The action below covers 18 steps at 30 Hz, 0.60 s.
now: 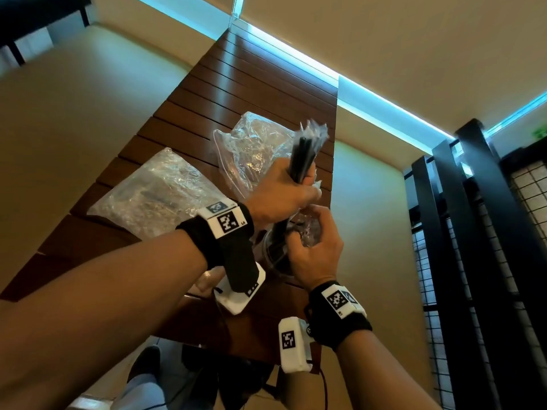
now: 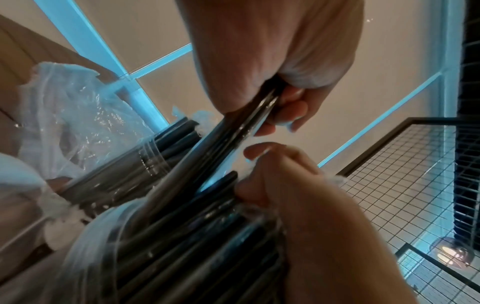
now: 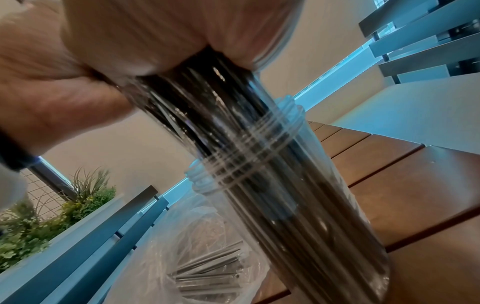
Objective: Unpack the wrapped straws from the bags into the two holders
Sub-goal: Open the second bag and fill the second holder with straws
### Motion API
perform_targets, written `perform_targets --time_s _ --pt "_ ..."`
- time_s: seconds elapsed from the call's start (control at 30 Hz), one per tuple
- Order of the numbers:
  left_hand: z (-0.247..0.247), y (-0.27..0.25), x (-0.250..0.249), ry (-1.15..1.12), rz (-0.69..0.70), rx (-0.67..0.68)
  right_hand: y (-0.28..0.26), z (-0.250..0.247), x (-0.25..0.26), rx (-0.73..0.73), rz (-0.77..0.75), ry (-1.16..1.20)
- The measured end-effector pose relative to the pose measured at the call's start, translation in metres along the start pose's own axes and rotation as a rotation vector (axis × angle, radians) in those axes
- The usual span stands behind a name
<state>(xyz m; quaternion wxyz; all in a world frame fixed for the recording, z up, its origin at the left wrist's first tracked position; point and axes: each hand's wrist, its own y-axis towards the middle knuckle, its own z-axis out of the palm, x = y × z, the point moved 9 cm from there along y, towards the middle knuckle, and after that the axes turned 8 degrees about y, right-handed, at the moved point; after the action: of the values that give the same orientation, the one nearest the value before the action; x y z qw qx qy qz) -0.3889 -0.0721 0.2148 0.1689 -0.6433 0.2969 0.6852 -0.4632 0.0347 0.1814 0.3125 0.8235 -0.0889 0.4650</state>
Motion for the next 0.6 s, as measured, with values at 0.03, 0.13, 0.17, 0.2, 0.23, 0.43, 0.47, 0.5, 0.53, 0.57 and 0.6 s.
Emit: perform_targets --time_s 0.03,0.13,0.17,0.2,0.23,0.43,0.47,0.5,0.53,0.57,0.6 --pt "0.004 -0.003 0.004 0.0 -0.007 0.013 0.0 0.0 0.0 0.005 -0.013 -0.011" --pt "0.009 -0.007 0.019 -0.016 -0.037 0.006 -0.003 -0.001 0.002 0.032 -0.031 -0.042" --pt "0.01 -0.007 0.022 -0.017 -0.042 0.001 -0.004 -0.003 0.001 0.038 -0.033 -0.052" --pt "0.011 -0.007 0.025 -0.006 -0.044 -0.001 -0.004 -0.005 0.0 0.04 -0.031 -0.064" --pt "0.013 -0.007 0.027 0.015 -0.041 0.001 -0.004 -0.006 -0.001 0.039 -0.026 -0.072" --pt "0.021 -0.014 0.038 0.167 -0.019 0.085 -0.006 -0.016 0.001 0.067 -0.044 -0.059" --pt "0.022 -0.016 0.042 0.191 -0.024 0.113 -0.006 -0.019 0.003 0.06 -0.03 -0.022" --pt "0.022 -0.02 0.047 0.228 -0.033 0.135 -0.002 -0.024 0.006 0.039 -0.01 0.014" --pt "0.024 -0.024 0.049 0.269 -0.039 0.15 0.003 -0.03 0.013 0.001 -0.007 0.032" --pt "0.025 -0.028 0.051 0.308 -0.045 0.154 0.011 -0.036 0.026 -0.044 -0.035 0.03" --pt "0.026 -0.03 0.054 0.331 -0.058 0.149 0.021 -0.041 0.042 -0.085 -0.087 0.017"
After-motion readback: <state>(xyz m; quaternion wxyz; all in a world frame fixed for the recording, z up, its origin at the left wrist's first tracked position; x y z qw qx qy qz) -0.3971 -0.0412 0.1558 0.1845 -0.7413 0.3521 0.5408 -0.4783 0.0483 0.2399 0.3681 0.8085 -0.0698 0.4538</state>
